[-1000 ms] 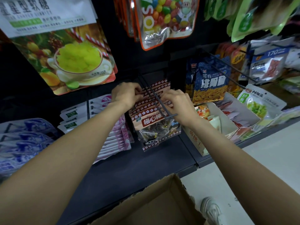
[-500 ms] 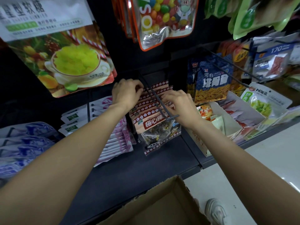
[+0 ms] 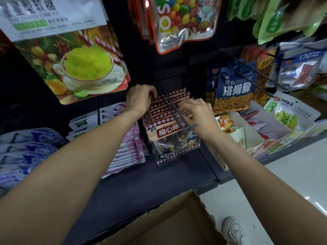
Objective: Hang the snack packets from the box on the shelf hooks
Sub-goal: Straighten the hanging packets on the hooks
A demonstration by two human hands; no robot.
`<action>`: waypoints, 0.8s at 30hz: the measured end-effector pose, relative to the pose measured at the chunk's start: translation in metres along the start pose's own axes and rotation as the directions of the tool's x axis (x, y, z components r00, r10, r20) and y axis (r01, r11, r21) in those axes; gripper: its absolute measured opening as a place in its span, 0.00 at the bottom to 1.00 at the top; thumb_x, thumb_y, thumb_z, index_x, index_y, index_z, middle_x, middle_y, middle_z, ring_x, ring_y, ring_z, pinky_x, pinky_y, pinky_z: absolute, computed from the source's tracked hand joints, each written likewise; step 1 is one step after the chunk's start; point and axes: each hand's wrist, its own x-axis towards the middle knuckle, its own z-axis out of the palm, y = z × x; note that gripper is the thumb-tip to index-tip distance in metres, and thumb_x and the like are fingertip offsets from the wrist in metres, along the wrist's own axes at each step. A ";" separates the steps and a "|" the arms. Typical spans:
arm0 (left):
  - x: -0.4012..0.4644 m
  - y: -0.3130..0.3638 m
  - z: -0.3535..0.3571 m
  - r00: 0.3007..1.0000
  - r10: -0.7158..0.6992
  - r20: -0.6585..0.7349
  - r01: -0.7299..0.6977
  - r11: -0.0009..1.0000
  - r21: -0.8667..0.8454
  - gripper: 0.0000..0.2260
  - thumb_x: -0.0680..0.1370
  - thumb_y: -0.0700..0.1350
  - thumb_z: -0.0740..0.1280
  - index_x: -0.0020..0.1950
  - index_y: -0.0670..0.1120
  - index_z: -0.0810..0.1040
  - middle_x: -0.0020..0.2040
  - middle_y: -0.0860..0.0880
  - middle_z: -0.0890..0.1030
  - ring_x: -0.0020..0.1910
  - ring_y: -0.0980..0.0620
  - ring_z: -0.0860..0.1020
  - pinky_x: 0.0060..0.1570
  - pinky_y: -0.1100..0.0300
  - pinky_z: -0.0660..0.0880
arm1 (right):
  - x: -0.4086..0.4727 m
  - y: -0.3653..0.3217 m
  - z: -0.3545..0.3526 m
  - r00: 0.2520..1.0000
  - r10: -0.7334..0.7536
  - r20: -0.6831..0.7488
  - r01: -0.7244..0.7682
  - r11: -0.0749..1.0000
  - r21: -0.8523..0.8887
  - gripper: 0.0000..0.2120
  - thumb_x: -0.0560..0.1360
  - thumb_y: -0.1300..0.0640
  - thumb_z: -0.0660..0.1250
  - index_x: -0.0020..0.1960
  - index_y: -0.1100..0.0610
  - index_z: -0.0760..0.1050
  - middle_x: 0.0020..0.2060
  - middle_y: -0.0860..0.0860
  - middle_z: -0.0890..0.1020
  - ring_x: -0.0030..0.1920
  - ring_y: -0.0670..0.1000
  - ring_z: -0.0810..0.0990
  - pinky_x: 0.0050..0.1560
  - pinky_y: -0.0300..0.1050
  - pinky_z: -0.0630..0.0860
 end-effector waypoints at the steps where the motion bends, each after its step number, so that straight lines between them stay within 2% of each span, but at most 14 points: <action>1: 0.000 0.000 -0.001 1.000 0.006 -0.007 -0.006 1.000 0.007 0.15 0.77 0.33 0.61 0.48 0.50 0.82 0.49 0.47 0.83 0.49 0.46 0.80 0.48 0.53 0.77 | -0.001 0.000 0.000 1.000 0.007 0.000 -0.007 1.000 -0.004 0.07 0.76 0.56 0.67 0.54 0.53 0.79 0.60 0.46 0.78 0.60 0.53 0.71 0.49 0.44 0.56; 5: -0.003 0.003 -0.005 0.999 0.028 -0.031 -0.027 0.999 0.024 0.15 0.79 0.35 0.60 0.54 0.51 0.81 0.56 0.47 0.81 0.54 0.44 0.79 0.52 0.52 0.76 | -0.007 -0.001 -0.004 0.999 0.038 -0.037 -0.038 0.999 0.007 0.12 0.76 0.59 0.66 0.58 0.51 0.79 0.66 0.45 0.74 0.67 0.51 0.67 0.57 0.46 0.55; 8: -0.016 0.011 -0.017 0.996 0.056 -0.064 -0.056 0.998 0.002 0.13 0.80 0.41 0.58 0.58 0.52 0.80 0.58 0.47 0.80 0.56 0.45 0.77 0.52 0.53 0.76 | -0.021 -0.003 -0.016 0.993 0.089 -0.078 -0.088 0.996 0.005 0.16 0.76 0.61 0.66 0.61 0.48 0.77 0.67 0.45 0.73 0.68 0.51 0.66 0.67 0.53 0.56; 10: -0.035 0.017 -0.030 0.992 0.103 -0.070 -0.105 0.994 -0.026 0.13 0.79 0.42 0.59 0.58 0.53 0.80 0.57 0.47 0.81 0.57 0.46 0.77 0.52 0.53 0.76 | -0.035 -0.006 -0.030 0.985 0.106 -0.136 -0.104 0.994 0.020 0.15 0.75 0.61 0.66 0.60 0.49 0.78 0.65 0.47 0.74 0.66 0.54 0.69 0.68 0.59 0.60; 12: -0.067 0.024 -0.046 0.973 0.229 -0.034 -0.229 0.973 -0.018 0.12 0.78 0.42 0.61 0.58 0.52 0.80 0.55 0.49 0.82 0.58 0.48 0.75 0.54 0.55 0.73 | -0.053 -0.015 -0.048 0.970 0.079 -0.230 -0.073 0.997 0.034 0.14 0.75 0.60 0.64 0.59 0.51 0.78 0.62 0.49 0.77 0.62 0.55 0.73 0.64 0.60 0.65; 15: -0.125 0.026 -0.082 0.883 0.468 -0.036 -0.468 0.883 -0.016 0.10 0.78 0.44 0.62 0.55 0.50 0.81 0.51 0.52 0.83 0.54 0.49 0.76 0.53 0.55 0.71 | -0.079 -0.041 -0.073 0.951 -0.020 -0.310 0.026 1.000 0.014 0.12 0.76 0.60 0.62 0.58 0.55 0.78 0.54 0.51 0.81 0.55 0.54 0.77 0.55 0.52 0.70; 17: -0.159 0.010 -0.104 0.766 0.629 -0.129 -0.626 0.777 0.070 0.10 0.78 0.44 0.62 0.53 0.48 0.82 0.47 0.51 0.83 0.49 0.48 0.78 0.47 0.54 0.74 | -0.090 -0.063 -0.079 0.954 -0.131 -0.271 0.135 0.991 -0.005 0.11 0.77 0.60 0.62 0.57 0.56 0.78 0.49 0.51 0.82 0.49 0.54 0.79 0.48 0.49 0.74; 19: -0.187 -0.019 -0.119 0.693 0.684 -0.227 -0.663 0.729 0.170 0.08 0.78 0.42 0.64 0.51 0.45 0.83 0.44 0.49 0.83 0.45 0.47 0.77 0.41 0.54 0.73 | -0.093 -0.083 -0.073 0.959 -0.208 -0.191 0.212 0.977 0.002 0.10 0.78 0.59 0.62 0.56 0.56 0.78 0.47 0.51 0.83 0.44 0.52 0.81 0.42 0.45 0.75; 21: -0.207 -0.051 -0.128 0.738 0.603 -0.304 -0.572 0.797 0.193 0.07 0.77 0.41 0.64 0.47 0.43 0.82 0.40 0.47 0.81 0.42 0.47 0.75 0.40 0.53 0.70 | -0.088 -0.101 -0.057 0.963 -0.253 -0.095 0.256 0.966 0.023 0.10 0.78 0.58 0.62 0.56 0.56 0.78 0.47 0.51 0.83 0.45 0.53 0.81 0.41 0.47 0.77; 24: -0.218 -0.098 -0.124 0.900 0.297 -0.319 -0.280 0.955 0.099 0.07 0.76 0.42 0.62 0.48 0.41 0.78 0.40 0.45 0.77 0.43 0.44 0.73 0.42 0.53 0.68 | -0.067 -0.122 -0.021 0.961 -0.277 0.001 0.276 0.960 0.052 0.11 0.77 0.59 0.62 0.57 0.57 0.78 0.49 0.53 0.83 0.49 0.57 0.80 0.44 0.53 0.78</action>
